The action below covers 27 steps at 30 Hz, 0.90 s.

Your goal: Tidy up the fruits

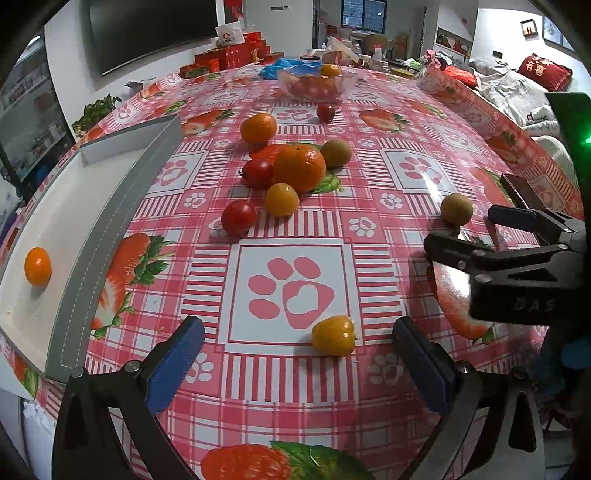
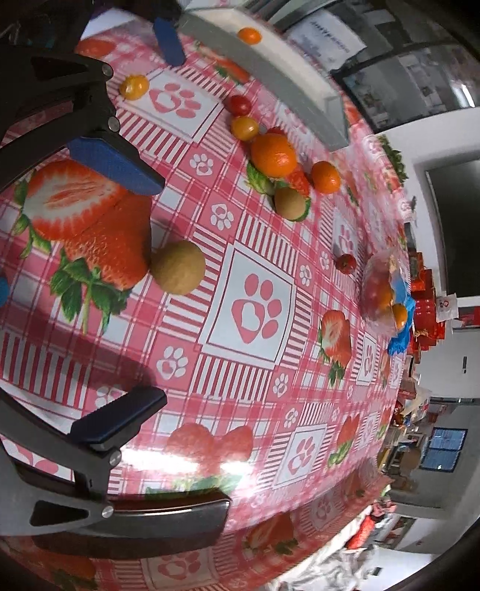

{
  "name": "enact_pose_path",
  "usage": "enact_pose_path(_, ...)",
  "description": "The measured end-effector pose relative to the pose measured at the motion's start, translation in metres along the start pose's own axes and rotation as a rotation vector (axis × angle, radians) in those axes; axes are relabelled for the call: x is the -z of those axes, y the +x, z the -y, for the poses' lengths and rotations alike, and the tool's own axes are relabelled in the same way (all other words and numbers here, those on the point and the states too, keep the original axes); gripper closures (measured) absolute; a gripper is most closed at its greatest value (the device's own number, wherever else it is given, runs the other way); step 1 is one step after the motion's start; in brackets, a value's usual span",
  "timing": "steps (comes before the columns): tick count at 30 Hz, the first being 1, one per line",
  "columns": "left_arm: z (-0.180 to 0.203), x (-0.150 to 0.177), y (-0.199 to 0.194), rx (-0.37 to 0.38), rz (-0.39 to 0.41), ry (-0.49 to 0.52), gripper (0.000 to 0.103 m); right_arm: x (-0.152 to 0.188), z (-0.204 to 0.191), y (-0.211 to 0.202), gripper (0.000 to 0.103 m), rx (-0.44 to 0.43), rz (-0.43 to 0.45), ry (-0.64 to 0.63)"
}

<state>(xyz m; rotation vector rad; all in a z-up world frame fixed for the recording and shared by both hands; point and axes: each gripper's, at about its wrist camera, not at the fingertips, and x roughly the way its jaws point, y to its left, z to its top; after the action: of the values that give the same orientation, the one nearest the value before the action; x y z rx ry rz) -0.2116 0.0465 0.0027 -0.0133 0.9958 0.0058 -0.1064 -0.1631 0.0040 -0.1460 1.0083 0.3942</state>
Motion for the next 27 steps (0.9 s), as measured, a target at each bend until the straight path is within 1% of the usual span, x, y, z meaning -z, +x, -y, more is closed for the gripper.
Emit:
enact_pose_path(5, 0.0, 0.0, 0.0, 0.003, 0.001, 0.002, 0.001, 0.0, 0.011, -0.004, 0.0, -0.043, 0.01, 0.056)
enact_pose_path(7, 0.0, 0.0, 0.001, 0.004, 0.001, 0.002, 0.001, -0.001, 0.01, -0.004, 0.001, -0.032, 0.005, 0.064)
enact_pose_path(9, 0.001, -0.001, 0.001, 0.003, -0.001, 0.004, 0.001, -0.004, 0.004, -0.001, 0.005, -0.009, -0.002, 0.048)
enact_pose_path(11, 0.001, -0.002, 0.001, 0.003, -0.004, 0.007, 0.001, -0.008, -0.005, 0.002, 0.015, 0.012, -0.006, 0.012)
enact_pose_path(12, 0.002, -0.002, 0.0, 0.004, -0.006, 0.009, 0.001, -0.009, -0.008, 0.003, 0.018, 0.013, -0.008, -0.001)
enact_pose_path(14, 0.003, -0.003, 0.001, 0.01, -0.012, 0.014, 0.001, -0.014, -0.016, 0.005, 0.03, 0.019, -0.008, -0.029)
enact_pose_path(15, 0.004, -0.003, 0.0, 0.013, -0.014, 0.017, 0.002, -0.016, -0.019, 0.006, 0.033, 0.026, -0.007, -0.043)
enact_pose_path(17, 0.005, -0.002, -0.001, 0.025, -0.016, 0.021, 0.007, -0.018, -0.024, 0.007, 0.046, 0.04, -0.005, -0.059)
enact_pose_path(18, 0.006, -0.002, -0.002, 0.03, -0.017, 0.025, 0.011, -0.018, -0.025, 0.007, 0.052, 0.047, -0.002, -0.066)
enact_pose_path(19, 0.007, -0.002, -0.003, 0.038, -0.019, 0.03, 0.016, -0.018, -0.027, 0.006, 0.063, 0.049, 0.002, -0.07)
enact_pose_path(20, 0.008, -0.002, -0.005, 0.043, -0.019, 0.034, 0.018, -0.019, -0.026, 0.005, 0.073, 0.039, 0.009, -0.064)
enact_pose_path(22, 0.009, -0.001, -0.007, 0.048, -0.016, 0.042, 0.031, -0.019, -0.022, 0.003, 0.074, 0.011, 0.013, -0.04)
enact_pose_path(23, 0.009, -0.001, -0.008, 0.051, -0.013, 0.043, 0.035, -0.019, -0.019, 0.002, 0.073, -0.006, 0.018, -0.022)
enact_pose_path(24, 0.008, -0.002, -0.009, 0.05, -0.01, 0.041, 0.045, -0.019, -0.017, 0.0, 0.073, -0.023, 0.021, -0.01)
enact_pose_path(25, 0.007, -0.003, -0.009, 0.051, -0.007, 0.038, 0.057, -0.018, -0.015, -0.001, 0.073, -0.043, 0.02, 0.004)
enact_pose_path(27, 0.002, -0.005, -0.01, 0.058, -0.005, 0.031, 0.069, -0.016, -0.013, -0.004, 0.073, -0.061, 0.021, 0.019)
